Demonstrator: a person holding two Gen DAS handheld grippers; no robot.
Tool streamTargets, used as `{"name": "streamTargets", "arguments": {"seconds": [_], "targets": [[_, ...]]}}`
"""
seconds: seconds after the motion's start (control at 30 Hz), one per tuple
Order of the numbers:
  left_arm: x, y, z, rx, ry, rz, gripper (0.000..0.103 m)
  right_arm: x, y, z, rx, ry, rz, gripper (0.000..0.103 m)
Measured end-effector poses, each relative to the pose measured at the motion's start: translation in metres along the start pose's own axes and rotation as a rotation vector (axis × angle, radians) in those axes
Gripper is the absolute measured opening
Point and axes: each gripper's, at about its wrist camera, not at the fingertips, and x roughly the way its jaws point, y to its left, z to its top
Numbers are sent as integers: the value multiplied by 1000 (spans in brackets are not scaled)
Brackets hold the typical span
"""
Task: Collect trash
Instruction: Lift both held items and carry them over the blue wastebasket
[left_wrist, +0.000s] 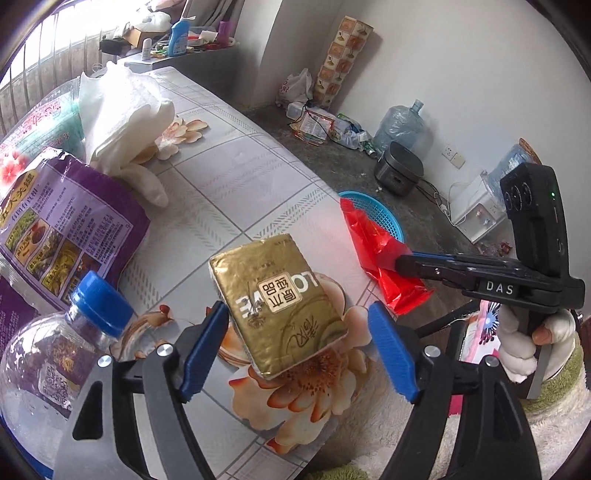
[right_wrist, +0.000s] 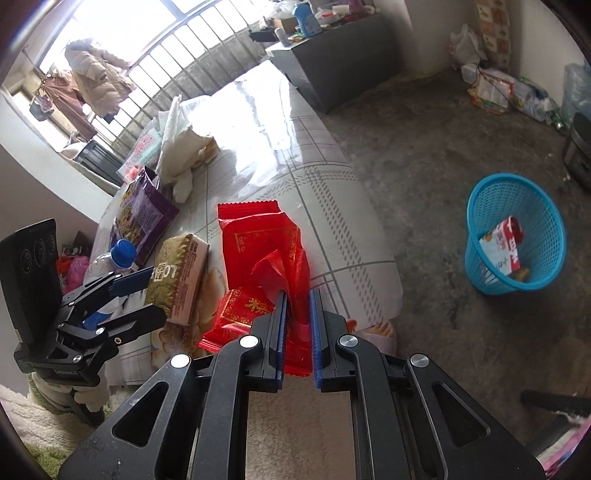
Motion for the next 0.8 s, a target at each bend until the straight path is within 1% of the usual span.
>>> {"name": "streamTargets", "arguments": {"seconds": [0.3,0.4,0.5,0.53,0.8], "targets": [[17,-1,6,7,38,71,76,1,-7,-2,28,-16,22,10],[18,-3,5,29,34,91,75,1,-8,-1,33,-22,23,10],[19,-6,6,49,34,120,66,-1,-10,-2,40,-31,31,9],[19,-5,7,49,33,122,62,-2,-11,-2,41,-34,35,8],[12,-4,10,36,27,98,60,-8,-16,0,58,-63,62,5]]}}
